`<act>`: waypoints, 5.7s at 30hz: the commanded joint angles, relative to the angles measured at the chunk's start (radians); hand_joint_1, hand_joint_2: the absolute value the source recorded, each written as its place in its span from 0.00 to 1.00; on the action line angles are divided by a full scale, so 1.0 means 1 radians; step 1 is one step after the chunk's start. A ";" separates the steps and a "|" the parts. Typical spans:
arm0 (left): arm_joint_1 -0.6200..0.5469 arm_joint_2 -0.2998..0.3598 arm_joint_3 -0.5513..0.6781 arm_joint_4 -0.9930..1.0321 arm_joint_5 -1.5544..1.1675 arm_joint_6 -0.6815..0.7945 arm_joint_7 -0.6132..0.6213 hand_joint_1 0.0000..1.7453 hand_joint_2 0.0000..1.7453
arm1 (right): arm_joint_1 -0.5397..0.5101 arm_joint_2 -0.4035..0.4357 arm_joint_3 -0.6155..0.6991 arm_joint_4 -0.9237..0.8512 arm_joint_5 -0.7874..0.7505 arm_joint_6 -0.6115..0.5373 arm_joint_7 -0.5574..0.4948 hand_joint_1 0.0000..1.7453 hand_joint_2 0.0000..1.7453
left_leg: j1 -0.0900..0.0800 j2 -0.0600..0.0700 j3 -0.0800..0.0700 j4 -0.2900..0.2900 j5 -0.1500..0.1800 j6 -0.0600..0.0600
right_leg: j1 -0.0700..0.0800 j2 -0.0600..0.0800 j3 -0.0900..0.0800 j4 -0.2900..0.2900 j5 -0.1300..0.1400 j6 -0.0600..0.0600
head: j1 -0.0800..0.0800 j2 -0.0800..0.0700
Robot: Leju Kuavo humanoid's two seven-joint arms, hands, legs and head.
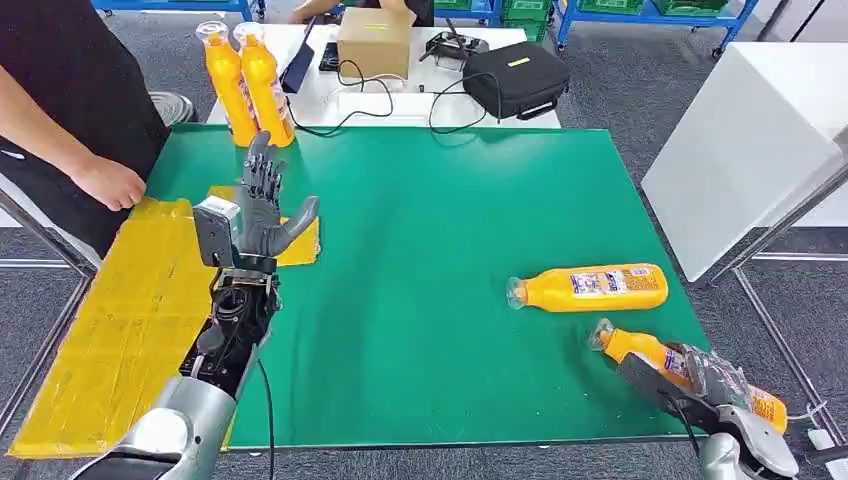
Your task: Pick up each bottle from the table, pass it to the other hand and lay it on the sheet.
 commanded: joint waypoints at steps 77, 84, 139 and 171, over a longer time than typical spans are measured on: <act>0.000 -0.085 -0.020 -0.008 0.280 -0.307 0.169 0.00 1.00 | -0.644 0.377 0.904 0.432 -1.138 -0.130 -0.125 1.00 1.00 | -0.011 0.001 -0.030 0.002 0.002 -0.003 | -0.010 0.000 -0.031 0.027 0.004 0.000 | -0.001 0.000; -0.009 -0.103 -0.027 -0.014 0.265 -0.306 0.177 0.00 1.00 | -0.681 0.377 1.024 0.472 -1.230 -0.169 -0.078 1.00 1.00 | -0.011 -0.001 -0.032 0.002 0.003 -0.003 | -0.010 -0.001 -0.031 0.027 0.004 0.000 | -0.001 0.000; -0.096 -0.121 -0.133 0.034 0.177 -0.259 0.188 0.00 1.00 | -0.779 0.377 1.786 0.468 -1.682 -0.310 0.195 1.00 1.00 | -0.010 -0.003 -0.032 0.002 0.003 -0.003 | -0.009 -0.003 -0.032 0.027 0.002 -0.001 | -0.002 0.000; -0.040 -0.121 -0.090 -0.030 0.179 -0.259 0.173 1.00 1.00 | -0.778 0.377 1.844 0.481 -1.701 -0.315 0.205 1.00 1.00 | -0.010 -0.002 -0.033 0.002 0.004 -0.004 | -0.009 -0.003 -0.033 0.027 0.003 0.000 | -0.002 0.000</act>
